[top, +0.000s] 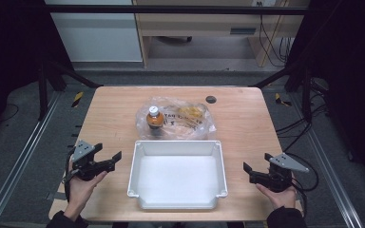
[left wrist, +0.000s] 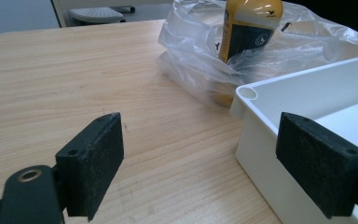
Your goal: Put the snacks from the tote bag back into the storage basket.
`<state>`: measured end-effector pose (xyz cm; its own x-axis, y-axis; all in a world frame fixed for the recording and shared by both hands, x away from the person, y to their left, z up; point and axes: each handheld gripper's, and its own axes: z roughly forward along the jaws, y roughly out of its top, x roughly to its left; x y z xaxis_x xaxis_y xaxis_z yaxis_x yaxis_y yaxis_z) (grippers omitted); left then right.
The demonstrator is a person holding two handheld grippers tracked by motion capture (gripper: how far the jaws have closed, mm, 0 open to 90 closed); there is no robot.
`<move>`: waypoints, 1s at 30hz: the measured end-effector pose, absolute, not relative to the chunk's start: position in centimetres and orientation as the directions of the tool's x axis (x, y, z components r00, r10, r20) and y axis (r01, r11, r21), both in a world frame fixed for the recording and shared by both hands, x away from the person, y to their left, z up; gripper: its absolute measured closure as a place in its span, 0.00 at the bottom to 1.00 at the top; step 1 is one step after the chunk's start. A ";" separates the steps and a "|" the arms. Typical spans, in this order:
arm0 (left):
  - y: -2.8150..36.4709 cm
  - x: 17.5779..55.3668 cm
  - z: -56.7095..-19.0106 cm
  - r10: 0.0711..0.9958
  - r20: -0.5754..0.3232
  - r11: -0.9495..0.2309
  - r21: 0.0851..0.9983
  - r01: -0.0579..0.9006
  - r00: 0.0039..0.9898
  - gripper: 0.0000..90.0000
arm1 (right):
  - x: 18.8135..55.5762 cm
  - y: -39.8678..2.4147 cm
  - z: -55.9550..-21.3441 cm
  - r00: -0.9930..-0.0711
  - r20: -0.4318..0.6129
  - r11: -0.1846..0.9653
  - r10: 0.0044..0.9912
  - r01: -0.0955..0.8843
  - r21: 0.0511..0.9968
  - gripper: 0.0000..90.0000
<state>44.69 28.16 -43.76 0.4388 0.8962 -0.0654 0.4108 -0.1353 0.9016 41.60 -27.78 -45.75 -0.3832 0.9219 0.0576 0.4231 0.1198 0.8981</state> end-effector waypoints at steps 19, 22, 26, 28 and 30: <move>26.9 44.7 -42.1 0.890 -0.069 -0.116 0.922 0.370 0.451 0.18 | 41.5 -27.8 -45.7 -0.374 0.052 0.119 0.926 0.421 0.899 0.11; 26.8 44.7 -42.0 0.888 -0.067 -0.118 0.923 0.366 0.456 0.18 | 41.5 -27.8 -45.7 -0.375 0.055 0.116 0.925 0.420 0.900 0.11; 26.5 44.7 -41.6 0.883 -0.067 -0.117 0.927 0.356 0.465 0.18 | 41.4 -27.8 -45.7 -0.374 0.055 0.116 0.926 0.420 0.900 0.11; 26.4 44.8 -41.4 0.880 -0.069 -0.116 0.928 0.354 0.470 0.18 | 41.5 -27.9 -45.6 -0.372 0.049 0.120 0.927 0.418 0.901 0.11; 26.3 44.9 -41.3 0.878 -0.072 -0.116 0.927 0.356 0.473 0.18 | 41.5 -27.9 -45.6 -0.371 0.049 0.119 0.927 0.416 0.901 0.11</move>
<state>44.88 26.32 -41.29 0.4731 0.8781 -0.0715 0.3556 -0.1161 0.9274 41.45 -27.88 -45.65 -0.3711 0.9273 0.0486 0.4161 0.1193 0.9015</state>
